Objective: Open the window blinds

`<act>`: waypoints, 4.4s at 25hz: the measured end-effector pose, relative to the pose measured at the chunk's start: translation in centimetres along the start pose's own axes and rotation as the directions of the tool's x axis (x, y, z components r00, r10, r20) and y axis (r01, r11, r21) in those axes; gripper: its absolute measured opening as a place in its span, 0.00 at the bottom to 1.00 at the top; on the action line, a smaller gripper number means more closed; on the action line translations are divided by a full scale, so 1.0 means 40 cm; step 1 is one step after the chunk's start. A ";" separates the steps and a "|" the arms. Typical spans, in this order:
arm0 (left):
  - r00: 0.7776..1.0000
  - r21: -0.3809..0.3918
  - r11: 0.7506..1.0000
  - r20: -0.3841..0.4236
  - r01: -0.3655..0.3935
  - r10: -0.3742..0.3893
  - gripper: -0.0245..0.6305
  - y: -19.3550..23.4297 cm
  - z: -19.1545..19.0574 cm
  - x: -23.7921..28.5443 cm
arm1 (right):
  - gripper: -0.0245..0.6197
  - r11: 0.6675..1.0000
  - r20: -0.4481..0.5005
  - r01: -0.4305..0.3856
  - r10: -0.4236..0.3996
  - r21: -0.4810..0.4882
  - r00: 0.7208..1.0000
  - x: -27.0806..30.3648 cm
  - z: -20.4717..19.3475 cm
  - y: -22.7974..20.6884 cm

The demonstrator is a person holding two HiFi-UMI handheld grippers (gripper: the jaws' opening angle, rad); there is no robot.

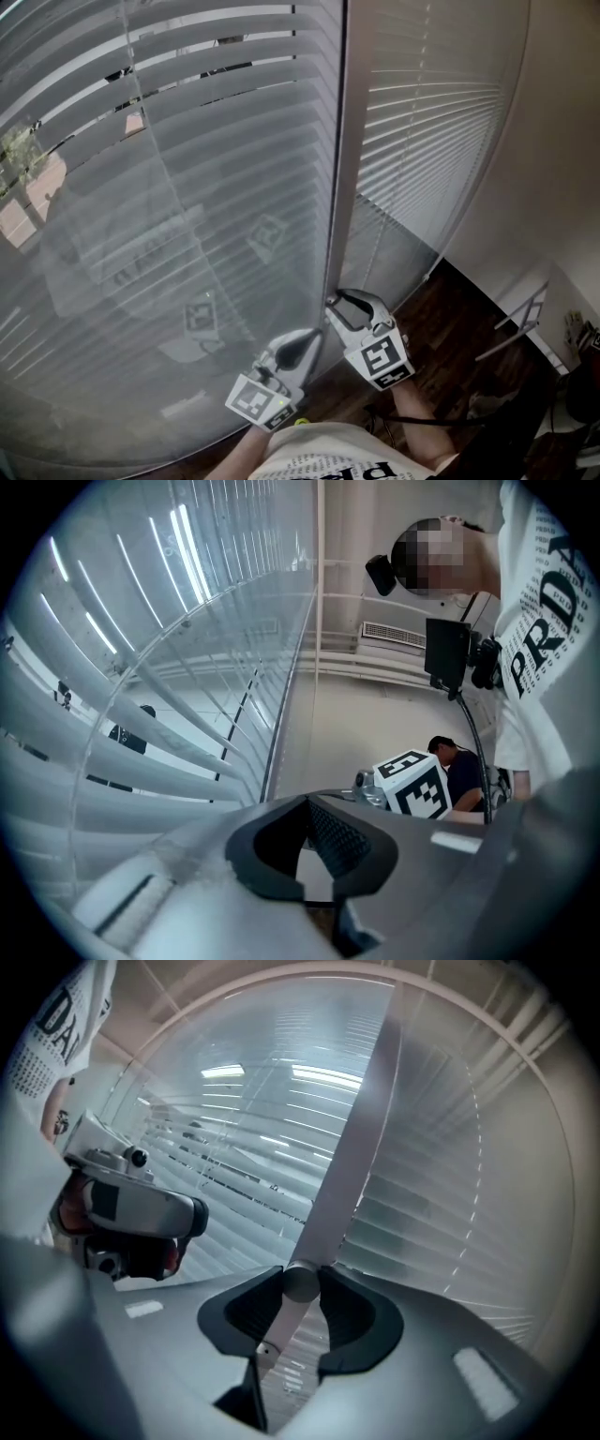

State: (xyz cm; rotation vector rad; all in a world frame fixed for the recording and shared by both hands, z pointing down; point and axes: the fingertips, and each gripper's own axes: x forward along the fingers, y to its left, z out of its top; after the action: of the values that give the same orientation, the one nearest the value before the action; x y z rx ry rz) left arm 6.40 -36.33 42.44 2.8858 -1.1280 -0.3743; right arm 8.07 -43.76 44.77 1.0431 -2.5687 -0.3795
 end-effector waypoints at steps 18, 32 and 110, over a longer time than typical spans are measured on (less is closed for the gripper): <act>1.000 -0.008 1.000 0.000 0.011 -0.011 0.03 0.000 -0.006 0.002 | 0.24 0.946 0.072 -0.047 0.025 0.322 0.997 0.002 -0.006 -0.019; 1.000 -0.006 1.000 0.005 0.007 -0.007 0.03 0.000 0.002 -0.010 | 0.34 0.968 -0.064 0.002 -0.018 -0.251 0.998 -0.009 -0.001 0.011; 1.000 -0.016 1.000 0.007 0.007 -0.007 0.03 0.009 0.003 -0.039 | 0.24 0.926 0.101 -0.006 -0.035 0.379 0.994 0.007 -0.001 -0.037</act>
State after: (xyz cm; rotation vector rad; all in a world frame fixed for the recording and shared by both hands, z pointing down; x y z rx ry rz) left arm 5.04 -35.54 42.68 2.8772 -1.1107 -0.3921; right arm 8.81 -45.00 44.34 1.1967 -2.8001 0.0698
